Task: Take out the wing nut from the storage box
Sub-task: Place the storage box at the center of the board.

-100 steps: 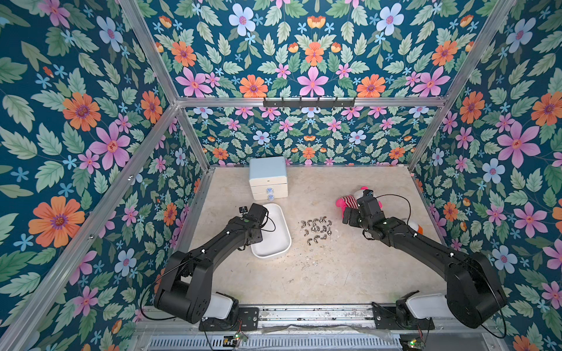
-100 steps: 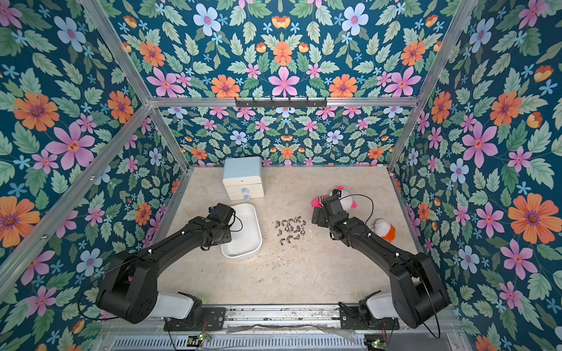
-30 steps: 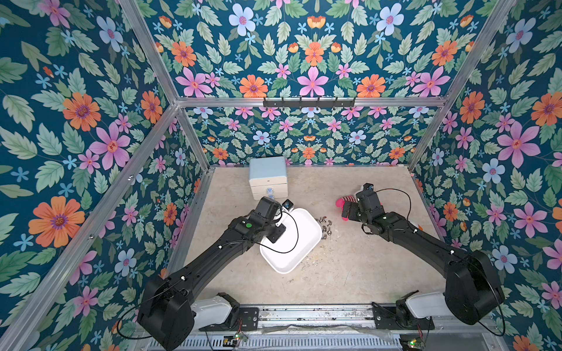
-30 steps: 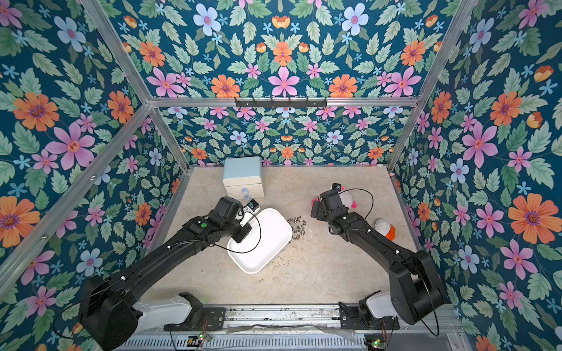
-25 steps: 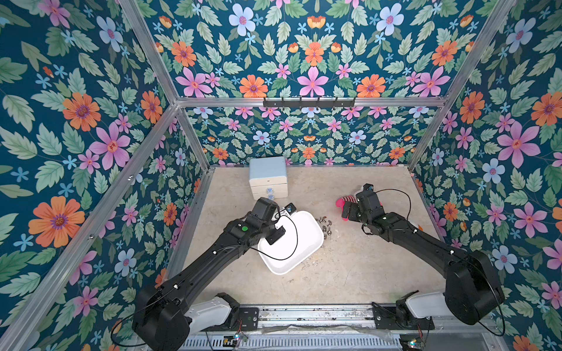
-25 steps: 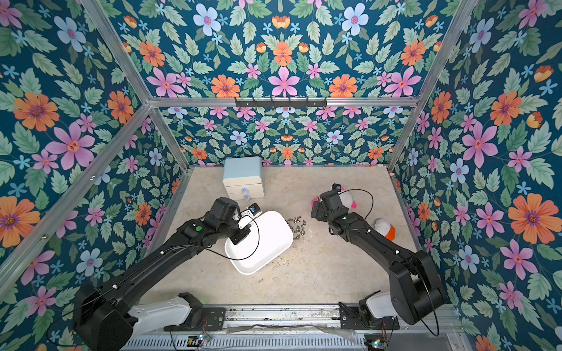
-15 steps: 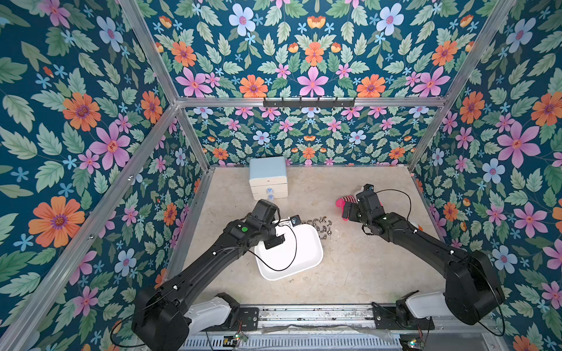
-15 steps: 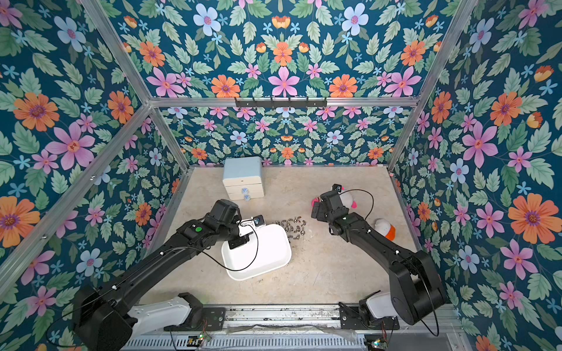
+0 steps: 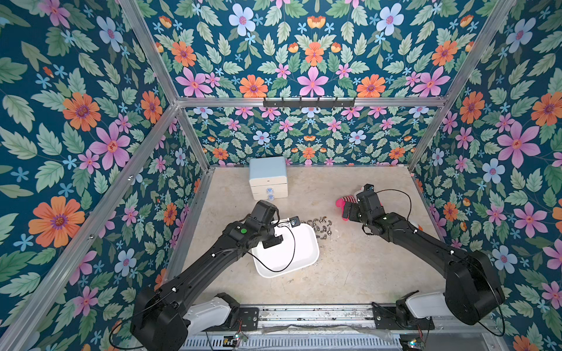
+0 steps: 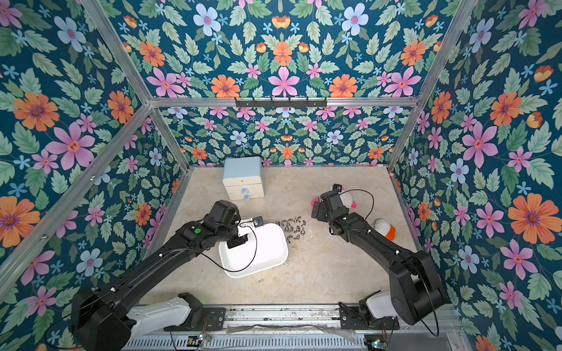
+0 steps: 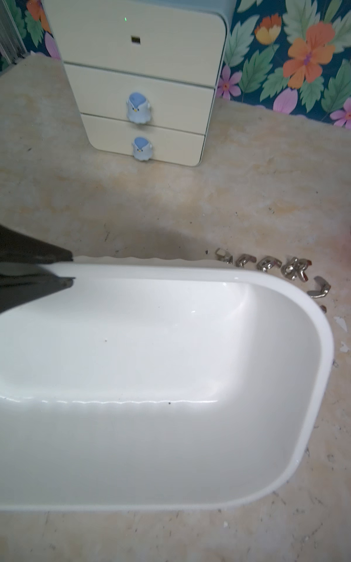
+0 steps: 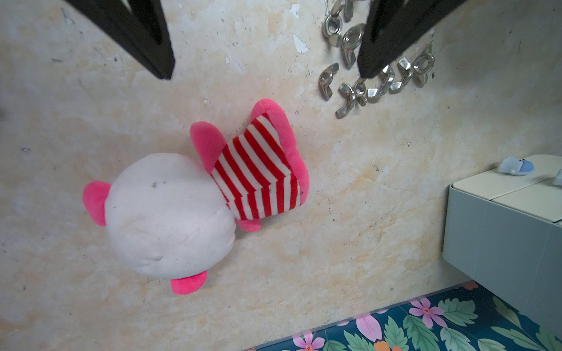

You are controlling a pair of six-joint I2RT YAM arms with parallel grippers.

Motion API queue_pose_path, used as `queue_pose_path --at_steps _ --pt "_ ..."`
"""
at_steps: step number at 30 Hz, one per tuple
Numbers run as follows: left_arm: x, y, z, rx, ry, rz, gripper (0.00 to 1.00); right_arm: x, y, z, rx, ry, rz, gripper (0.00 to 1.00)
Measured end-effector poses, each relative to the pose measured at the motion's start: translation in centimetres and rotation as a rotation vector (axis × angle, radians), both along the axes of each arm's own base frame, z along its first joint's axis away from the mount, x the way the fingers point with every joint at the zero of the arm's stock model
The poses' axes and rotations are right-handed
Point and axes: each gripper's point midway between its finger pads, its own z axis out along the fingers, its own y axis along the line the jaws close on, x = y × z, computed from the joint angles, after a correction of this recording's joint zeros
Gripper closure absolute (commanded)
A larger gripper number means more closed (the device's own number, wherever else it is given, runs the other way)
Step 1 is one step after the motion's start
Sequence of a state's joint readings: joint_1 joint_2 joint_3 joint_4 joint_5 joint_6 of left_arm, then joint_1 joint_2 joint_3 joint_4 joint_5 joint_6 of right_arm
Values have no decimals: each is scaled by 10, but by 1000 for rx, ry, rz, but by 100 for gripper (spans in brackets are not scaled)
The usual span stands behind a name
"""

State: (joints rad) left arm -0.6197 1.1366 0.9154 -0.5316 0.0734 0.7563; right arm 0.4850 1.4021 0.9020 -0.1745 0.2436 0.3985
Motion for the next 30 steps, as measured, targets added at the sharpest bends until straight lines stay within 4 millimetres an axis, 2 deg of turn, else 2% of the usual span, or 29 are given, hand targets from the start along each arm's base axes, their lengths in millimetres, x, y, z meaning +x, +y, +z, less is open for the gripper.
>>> queue_pose_path --at_steps 7,11,17,22,24,30 --pt "41 23 39 -19 -218 237 100 1 1 -2 1 4 3 1" --pt "54 32 49 -56 -272 356 100 3 3 -2 4 4 5 1" --pt "57 44 42 -108 -262 455 100 7 5 2 8 -5 5 1" --pt "74 78 45 -262 -194 643 100 7 5 2 8 -5 5 1" --pt "77 85 40 -317 -153 693 100 7 5 2 9 -6 5 1" --pt "84 82 17 -471 45 782 100 6 4 1 7 -3 5 1"
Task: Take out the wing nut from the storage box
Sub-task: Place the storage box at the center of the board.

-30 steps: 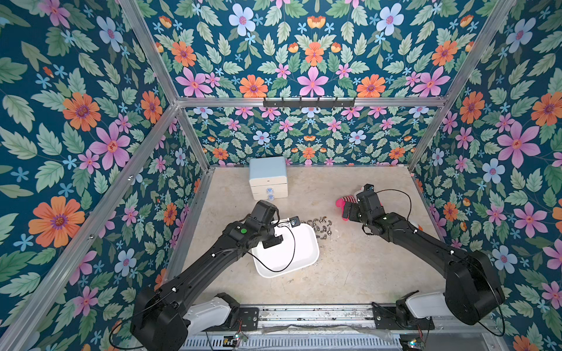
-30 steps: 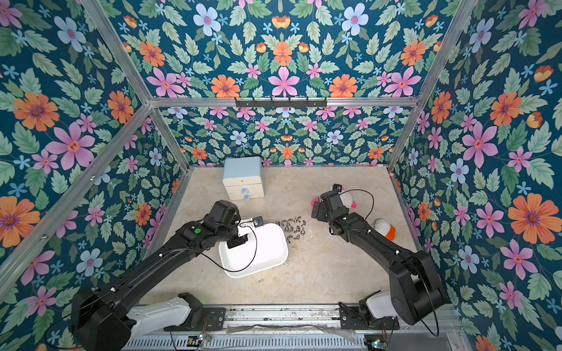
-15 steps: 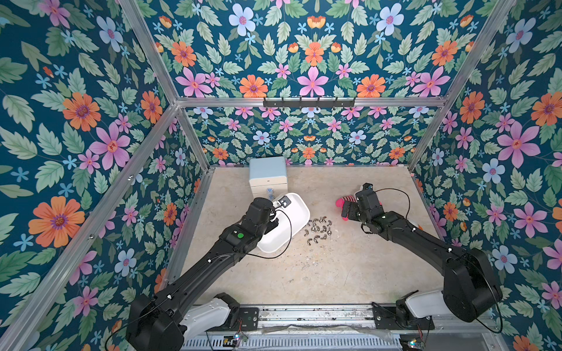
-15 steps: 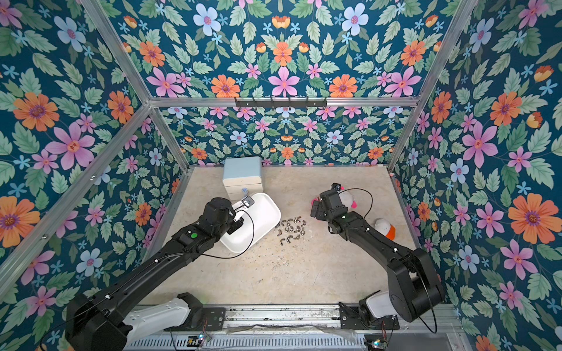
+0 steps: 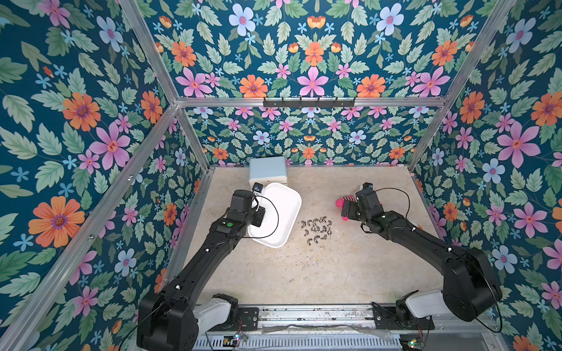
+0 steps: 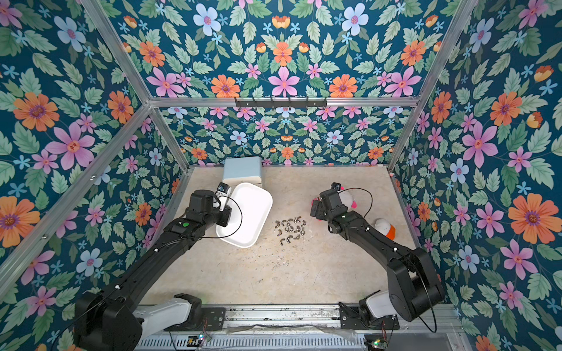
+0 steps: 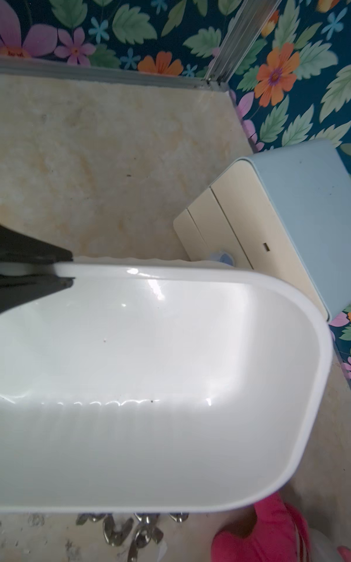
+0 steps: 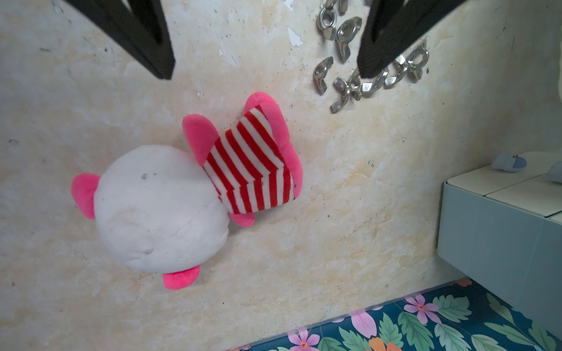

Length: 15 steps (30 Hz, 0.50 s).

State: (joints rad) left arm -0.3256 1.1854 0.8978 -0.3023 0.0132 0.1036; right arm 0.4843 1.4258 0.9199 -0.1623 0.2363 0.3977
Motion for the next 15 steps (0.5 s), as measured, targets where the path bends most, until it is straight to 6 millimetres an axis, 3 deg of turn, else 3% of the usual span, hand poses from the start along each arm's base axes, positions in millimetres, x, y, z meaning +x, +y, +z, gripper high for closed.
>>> queue_pose_path --at_steps 8,15 --pt "-11 -21 -33 -175 171 -8 100 -5 -2 -7 -7 13 1 1" --pt "-25 -18 -64 -208 292 35 100 -5 -1 -11 -8 20 4 1"
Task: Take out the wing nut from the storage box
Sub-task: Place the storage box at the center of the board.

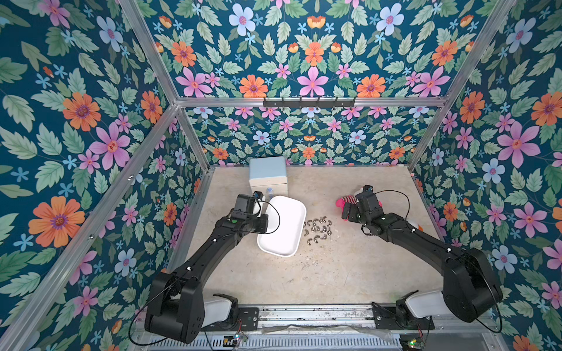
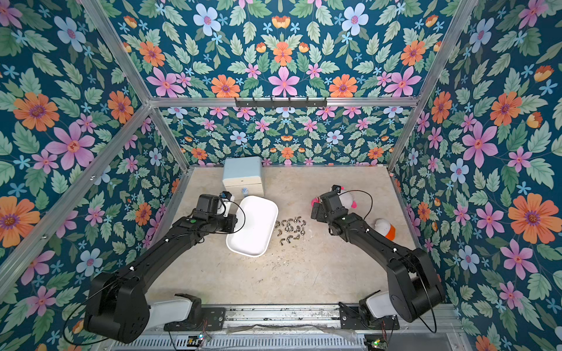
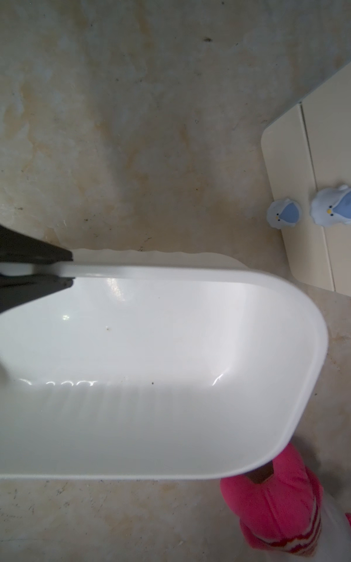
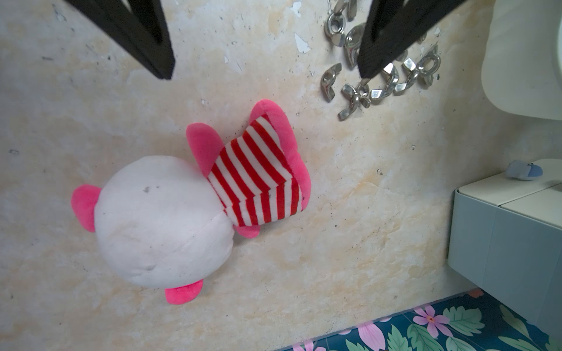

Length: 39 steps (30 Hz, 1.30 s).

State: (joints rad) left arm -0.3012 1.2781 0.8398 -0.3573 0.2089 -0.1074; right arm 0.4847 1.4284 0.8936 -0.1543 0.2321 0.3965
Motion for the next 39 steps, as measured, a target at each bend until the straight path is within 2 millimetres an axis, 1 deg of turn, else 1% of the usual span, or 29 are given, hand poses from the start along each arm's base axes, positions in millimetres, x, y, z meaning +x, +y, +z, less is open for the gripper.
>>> queue_pose_path --at_steps 5,12,16,18,20,22,23,24,25,29,31,32,35,37,39 --pt "-5 7 -16 -13 57 55 100 1 3 -1 5 8 12 1" --pt "4 23 -37 -21 129 151 100 1 3 -2 5 9 13 1" --pt "9 20 -41 -40 139 159 100 0 3 -3 4 11 13 1" --pt "12 17 -41 -51 138 152 96 0 3 -3 4 11 13 1" --pt "14 15 -42 -60 142 150 86 0 3 -3 4 11 13 1" --pt "16 13 -45 -68 145 147 71 0 3 -3 4 11 13 1" --pt "17 12 -45 -73 145 145 59 0 3 -3 4 11 13 1" --pt "18 11 -45 -80 143 143 12 0 3 -3 4 11 13 1" --pt "18 10 -43 -87 139 139 1 0 3 -3 4 11 13 1" --pt "22 10 -34 -92 115 141 1 -1 2 -2 4 10 12 1" --pt "27 14 -22 -86 82 160 1 -1 2 0 5 7 12 1" --pt "29 16 -13 -80 56 168 1 -1 2 1 4 5 12 1" --pt "36 23 20 -65 -41 189 1 -2 -2 7 -3 -10 3 1" --pt "40 32 44 -41 -121 217 1 -1 -9 14 -10 -25 -4 1" --pt "43 42 61 -6 -185 245 1 0 -18 20 -11 -37 -24 1"
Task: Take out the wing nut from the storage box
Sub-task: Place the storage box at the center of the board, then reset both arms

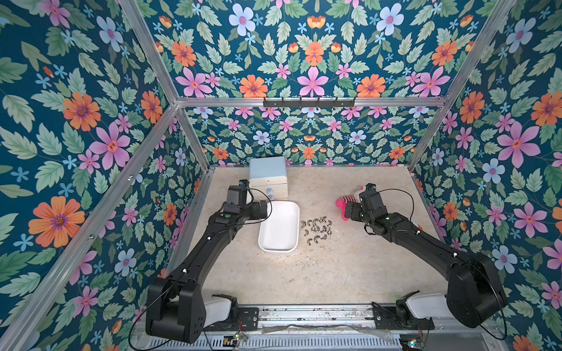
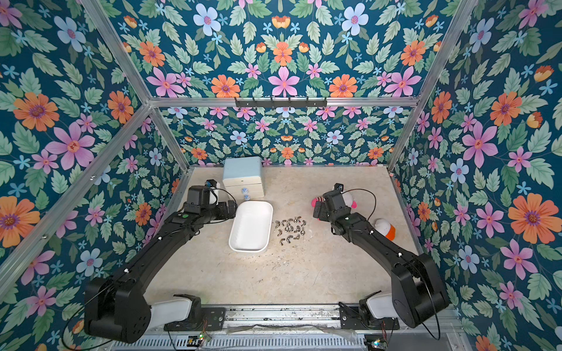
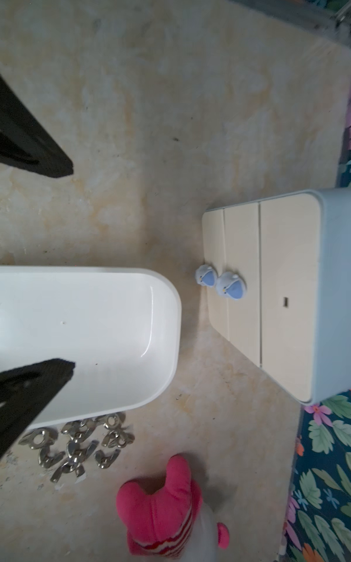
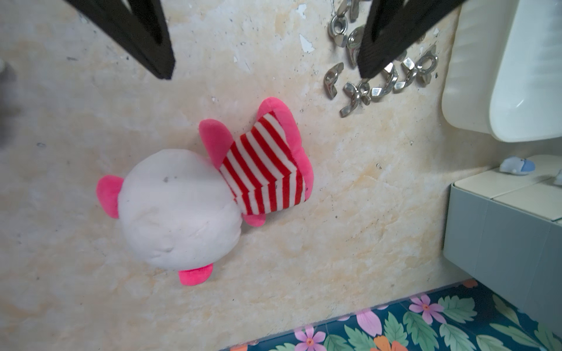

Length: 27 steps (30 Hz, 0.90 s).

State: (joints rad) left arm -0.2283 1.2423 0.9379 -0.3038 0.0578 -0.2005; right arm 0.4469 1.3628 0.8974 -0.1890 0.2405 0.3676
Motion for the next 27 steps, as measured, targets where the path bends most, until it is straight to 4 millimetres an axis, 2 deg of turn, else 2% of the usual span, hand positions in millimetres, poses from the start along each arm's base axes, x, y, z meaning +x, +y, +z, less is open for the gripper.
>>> queue_pose_path --at_steps 2,5,9,11,15,18,21,24,27 --pt "3 12 9 35 -37 35 1 2 -13 8 -2 -21 -28 1" --pt "12 36 13 76 -71 114 1 4 -51 19 2 -55 -115 1" --pt "22 69 4 120 -104 241 1 3 -118 28 -2 -132 -289 1" --pt "24 81 -5 143 -130 290 0 -3 -140 26 -39 -190 -340 1" --pt "26 94 -33 220 -169 302 1 -19 -167 -2 -119 -269 -381 1" --pt "26 109 -45 249 -212 333 1 -22 -189 -20 -153 -302 -464 1" --pt "25 116 -56 249 -251 342 1 -15 -195 -32 -185 -322 -491 1" --pt "33 111 -64 232 -289 311 1 -16 -200 -43 -202 -344 -516 1" --pt "35 109 -74 222 -309 282 1 -14 -200 -39 -202 -396 -508 1"
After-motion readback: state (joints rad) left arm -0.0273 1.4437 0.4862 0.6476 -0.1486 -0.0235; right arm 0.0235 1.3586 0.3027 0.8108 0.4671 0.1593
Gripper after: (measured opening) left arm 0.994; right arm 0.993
